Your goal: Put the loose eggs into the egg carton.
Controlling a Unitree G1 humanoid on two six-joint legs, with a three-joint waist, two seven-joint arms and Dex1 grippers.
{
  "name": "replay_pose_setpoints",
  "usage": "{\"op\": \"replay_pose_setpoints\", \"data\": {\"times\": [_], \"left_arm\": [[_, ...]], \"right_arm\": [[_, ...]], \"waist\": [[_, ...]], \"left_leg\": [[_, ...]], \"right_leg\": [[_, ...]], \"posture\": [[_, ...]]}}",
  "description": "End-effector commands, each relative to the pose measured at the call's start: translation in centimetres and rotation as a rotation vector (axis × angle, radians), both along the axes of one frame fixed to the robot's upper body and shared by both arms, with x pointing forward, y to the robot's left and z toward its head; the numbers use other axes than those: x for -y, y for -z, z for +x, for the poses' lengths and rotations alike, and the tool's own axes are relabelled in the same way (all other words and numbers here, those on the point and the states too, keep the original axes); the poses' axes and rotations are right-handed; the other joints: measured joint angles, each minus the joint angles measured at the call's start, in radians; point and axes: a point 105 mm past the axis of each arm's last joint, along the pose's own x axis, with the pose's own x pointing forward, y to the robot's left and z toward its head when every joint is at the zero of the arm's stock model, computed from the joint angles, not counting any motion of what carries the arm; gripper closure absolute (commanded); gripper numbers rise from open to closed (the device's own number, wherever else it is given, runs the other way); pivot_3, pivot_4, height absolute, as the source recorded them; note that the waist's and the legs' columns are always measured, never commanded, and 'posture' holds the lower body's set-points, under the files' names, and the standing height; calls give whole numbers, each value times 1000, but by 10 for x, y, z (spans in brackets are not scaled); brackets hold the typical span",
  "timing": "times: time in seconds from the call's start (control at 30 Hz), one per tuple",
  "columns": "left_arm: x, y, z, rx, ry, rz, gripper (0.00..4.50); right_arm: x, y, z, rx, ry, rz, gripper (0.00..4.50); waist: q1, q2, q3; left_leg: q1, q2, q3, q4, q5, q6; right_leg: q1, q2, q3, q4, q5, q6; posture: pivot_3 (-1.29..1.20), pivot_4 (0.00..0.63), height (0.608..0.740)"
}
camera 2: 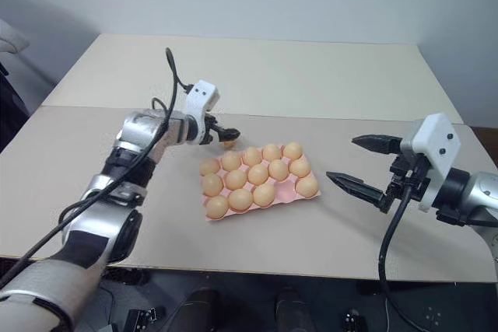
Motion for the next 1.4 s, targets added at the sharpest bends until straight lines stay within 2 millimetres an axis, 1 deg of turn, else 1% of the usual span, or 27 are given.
{"op": "replay_pose_setpoints", "data": {"times": [0.03,0.13,0.23,0.33,0.5,0.53,0.57,0.67,0.8,0.87,1.0,1.1,1.17,1.23,1.33,1.4], "left_arm": [[2,-10,10,36,-43,29,31],[3,-4,14,-1,-99,38,31],[5,-1,15,-8,-108,60,31],[7,1,16,-13,-116,52,648],[6,3,16,-22,-117,39,2326],[5,3,16,-16,-111,38,2489],[4,2,16,-15,-105,27,2573],[2,-8,15,15,-57,3,2573],[-6,-22,4,112,86,40,2573],[-12,-35,-12,176,234,24,2573],[-22,-53,-44,259,454,14,2573],[-20,-61,-72,319,660,-8,2573],[-13,-65,-89,341,790,-33,2573],[-5,-69,-102,359,889,-53,2573],[15,-76,-119,378,1023,-94,2573],[32,-77,-124,387,1073,-113,2573]], "right_arm": [[-1,-12,-6,65,3,-3,0],[-1,-12,-8,68,2,-2,0],[-1,-12,-8,70,3,-1,0],[-1,-12,-9,71,3,0,0],[-1,-11,-9,72,4,-3,0],[-1,-11,-9,73,4,-3,0],[0,-11,-9,75,3,-4,0],[0,-11,-10,73,1,-3,0],[0,-10,-10,67,-9,-3,0],[-1,-7,-13,51,-46,-16,0],[-3,-1,-24,22,-167,-51,0],[-2,1,-31,5,-263,-69,0],[1,0,-36,-11,-313,-69,0],[4,-1,-41,-25,-356,-65,0],[8,-1,-41,-34,-346,-78,0],[10,-1,-40,-34,-341,-83,0]], "waist": [[-2,0,0],[-3,0,0],[-2,0,0],[-2,0,0],[-1,0,0],[-1,0,0],[-1,0,0],[-2,0,0],[-8,0,0],[-10,0,0],[-11,0,0],[-3,0,0],[4,0,0],[6,0,0],[4,0,0],[3,0,0]], "left_leg": [[0,0,0,0,0,0],[0,0,0,0,0,0],[0,0,0,0,0,0],[0,0,0,0,0,0],[0,0,0,0,0,0],[0,0,0,0,0,0],[0,0,0,0,0,0],[0,0,0,0,0,0],[0,0,0,0,0,-1],[1,0,0,-1,1,-1],[1,0,0,-1,1,-2],[1,0,0,-1,1,-2],[1,0,0,0,1,-2],[1,0,0,0,1,-2],[0,0,0,0,1,-2],[1,0,0,0,1,-1]], "right_leg": [[0,0,0,0,0,0],[0,0,0,0,0,0],[0,0,0,0,0,0],[0,0,0,0,0,0],[0,0,0,0,0,0],[0,0,0,0,0,0],[0,0,0,0,0,0],[0,0,0,0,0,0],[0,0,0,1,0,0],[0,0,1,2,0,0],[0,0,0,2,0,0],[0,0,0,1,0,0],[1,0,0,0,0,0],[1,0,0,-1,0,0],[1,0,0,-1,0,0],[1,0,0,-1,0,0]], "posture": [[0,150,740],[0,150,740],[0,150,740],[0,150,740],[0,150,740],[0,150,740],[0,150,740],[0,150,740],[0,150,740],[0,150,740],[0,150,740],[0,150,740],[0,150,740],[0,150,740],[0,150,740],[0,150,740]]}}
